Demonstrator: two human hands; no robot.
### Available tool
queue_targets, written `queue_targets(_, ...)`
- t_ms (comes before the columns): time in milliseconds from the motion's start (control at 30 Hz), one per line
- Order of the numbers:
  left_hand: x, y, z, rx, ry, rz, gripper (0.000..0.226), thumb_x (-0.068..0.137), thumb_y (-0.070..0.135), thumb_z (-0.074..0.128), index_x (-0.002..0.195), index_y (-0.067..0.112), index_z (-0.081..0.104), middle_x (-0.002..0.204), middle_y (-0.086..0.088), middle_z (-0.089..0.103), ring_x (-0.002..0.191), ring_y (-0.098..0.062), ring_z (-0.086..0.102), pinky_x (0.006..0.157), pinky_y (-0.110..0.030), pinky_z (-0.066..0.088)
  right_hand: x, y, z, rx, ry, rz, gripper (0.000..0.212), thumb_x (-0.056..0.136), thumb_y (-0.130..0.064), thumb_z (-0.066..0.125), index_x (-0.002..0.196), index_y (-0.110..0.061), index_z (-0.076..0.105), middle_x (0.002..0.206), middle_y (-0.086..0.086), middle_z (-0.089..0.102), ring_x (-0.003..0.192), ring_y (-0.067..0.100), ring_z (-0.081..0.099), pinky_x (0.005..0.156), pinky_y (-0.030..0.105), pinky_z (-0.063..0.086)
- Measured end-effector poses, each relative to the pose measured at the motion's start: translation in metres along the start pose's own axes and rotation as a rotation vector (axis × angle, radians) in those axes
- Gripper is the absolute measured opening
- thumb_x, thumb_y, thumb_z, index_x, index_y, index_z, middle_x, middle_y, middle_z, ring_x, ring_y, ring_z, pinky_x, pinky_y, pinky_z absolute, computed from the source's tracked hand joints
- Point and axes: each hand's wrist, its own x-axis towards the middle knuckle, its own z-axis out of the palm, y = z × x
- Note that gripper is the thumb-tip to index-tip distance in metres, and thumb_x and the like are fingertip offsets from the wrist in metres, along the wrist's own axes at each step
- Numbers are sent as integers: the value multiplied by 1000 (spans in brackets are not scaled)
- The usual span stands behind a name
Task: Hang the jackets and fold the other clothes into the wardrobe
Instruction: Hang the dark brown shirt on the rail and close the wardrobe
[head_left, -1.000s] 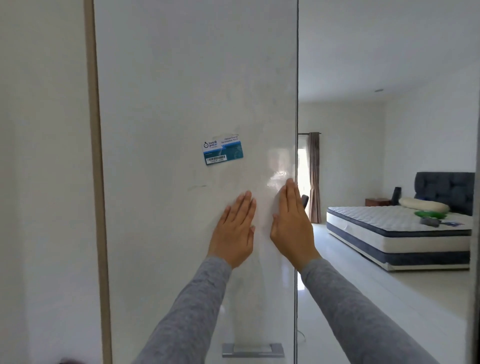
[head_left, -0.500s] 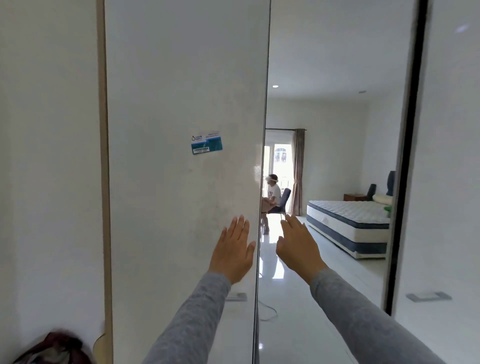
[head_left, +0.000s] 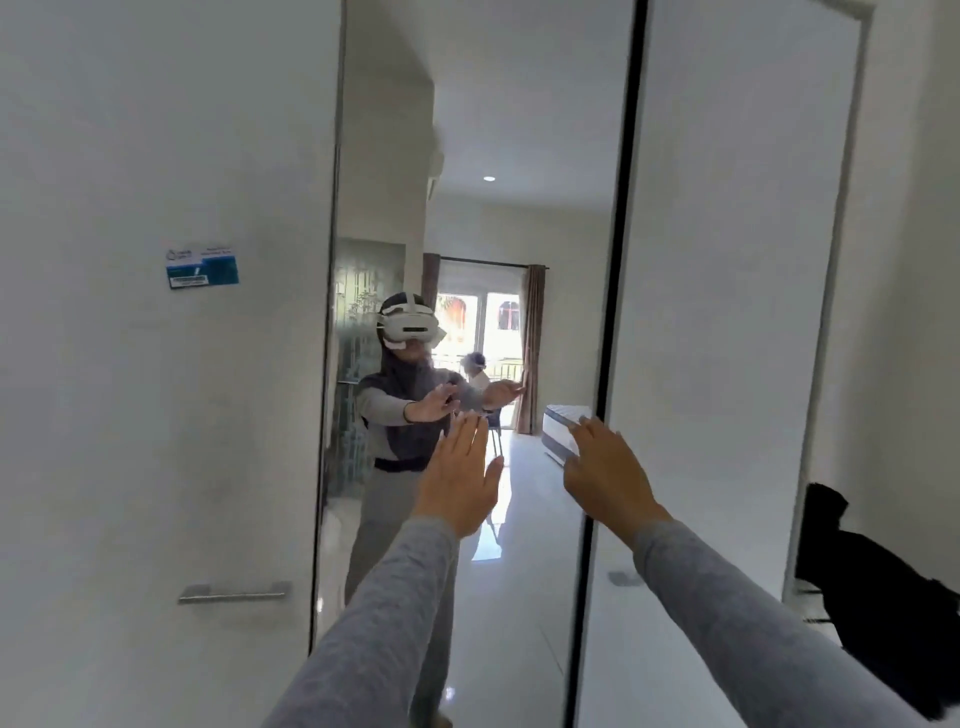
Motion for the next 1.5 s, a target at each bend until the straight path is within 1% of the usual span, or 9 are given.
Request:
queue_targets(167,21,65,88,-108,9,-14,57,102,39,22,151,16,3,159,2,-5,146,-11,-7,116,-27,-4,-3,93,-9,-61,-56,-39,48,97,-16,39,143,-7,32,155,7,24,145,18,15,117,33,8)
queue_targets(300,18,117,170,-159,-119,6,58,102,39,17,151,15,-1,159,1,-8,145,-11,-10,112,-24,-11,-16,177,-1,-61,-124,32,50,98,-17,36,146,-9,27,157,5,19,146,15,10,117,30,5)
queue_targets(433,20,137,240,-191,-85,67,70,93,52,4,151,13,2,159,1,-2,146,-11,-4,113,-19,-6,-28,235,34,-19,-237,69,51,100,-19,34,149,-11,22,158,3,16,146,14,9,117,28,5)
queue_targets(533,26,153,284,-183,-87,171,53,102,35,18,150,12,13,157,2,9,146,-11,7,115,-18,0,-29,273,64,11,-329,95,50,100,-21,34,149,-13,23,157,1,19,145,13,14,116,27,9)
queue_targets(600,28,161,304,-158,-143,206,52,103,34,18,142,6,38,149,-5,35,137,-17,36,113,-23,18,-32,294,92,52,-359,109,48,100,-21,35,147,-15,29,155,0,26,143,13,21,115,25,14)
queue_targets(667,32,158,330,-143,-93,229,47,99,29,30,123,2,60,127,-10,61,115,-22,60,99,-30,41,-33,309,116,101,-347,115,44,100,-21,37,144,-17,38,151,-1,35,139,13,30,112,23,20)
queue_targets(767,31,152,356,-176,-52,191,31,87,11,50,110,0,68,111,-13,69,100,-24,68,84,-34,55,-36,328,142,152,-341,81,37,99,-17,41,135,-14,51,141,1,49,130,16,44,105,20,27)
queue_targets(1067,33,148,386,-130,103,103,47,61,-13,78,104,5,72,102,-10,72,91,-22,70,93,-17,39,-30,352,188,387,-241,122,24,94,-11,53,109,-12,71,111,5,69,100,21,64,92,28,47)
queue_targets(1500,-21,214,370,-71,56,-18,50,59,-11,81,103,12,74,101,-4,73,89,-17,71,75,-25,54,-79,365,164,482,-271,150,23,94,-11,50,105,-10,71,108,6,65,94,24,63,85,30,48)
